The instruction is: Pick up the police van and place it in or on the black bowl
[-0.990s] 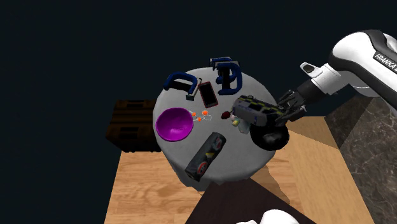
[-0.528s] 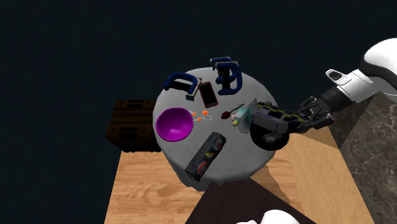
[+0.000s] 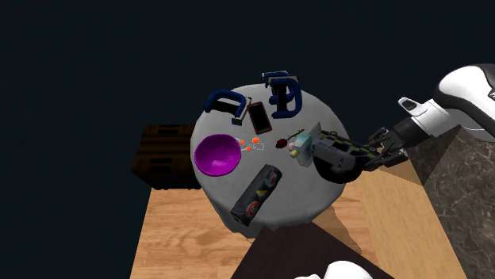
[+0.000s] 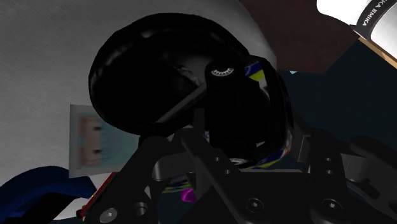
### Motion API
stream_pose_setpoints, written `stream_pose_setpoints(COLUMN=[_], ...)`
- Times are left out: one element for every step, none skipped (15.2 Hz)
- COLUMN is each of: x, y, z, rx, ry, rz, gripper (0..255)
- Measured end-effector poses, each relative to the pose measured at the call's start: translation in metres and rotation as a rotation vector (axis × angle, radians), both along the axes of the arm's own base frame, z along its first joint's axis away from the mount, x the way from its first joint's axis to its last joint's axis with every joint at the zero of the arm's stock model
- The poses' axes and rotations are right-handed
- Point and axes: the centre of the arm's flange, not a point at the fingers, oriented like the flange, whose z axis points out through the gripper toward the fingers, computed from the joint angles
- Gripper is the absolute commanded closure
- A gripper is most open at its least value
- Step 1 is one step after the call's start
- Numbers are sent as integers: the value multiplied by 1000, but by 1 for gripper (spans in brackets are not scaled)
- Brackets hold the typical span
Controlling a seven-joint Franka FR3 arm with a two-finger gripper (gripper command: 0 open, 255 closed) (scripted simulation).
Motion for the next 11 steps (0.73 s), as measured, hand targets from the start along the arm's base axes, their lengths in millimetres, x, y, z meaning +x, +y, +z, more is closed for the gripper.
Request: stream_pose_setpoints(x=[1,1,1,1,0,0,0,0,0,0,0], y=[1,1,-1,0,0,1,1,1,1,1,1], z=[-6,-11,-16,-20,-21,-22,-23,-23,-23,-23,-23], rx=[0,0,0,0,0,0,0,0,0,0,0], ry=[0,0,0,0,0,0,0,0,0,0,0], rz=[0,0,0,0,0,0,0,0,0,1,1], gripper=[255,255,255,255,255,255,255,255,255,255,0])
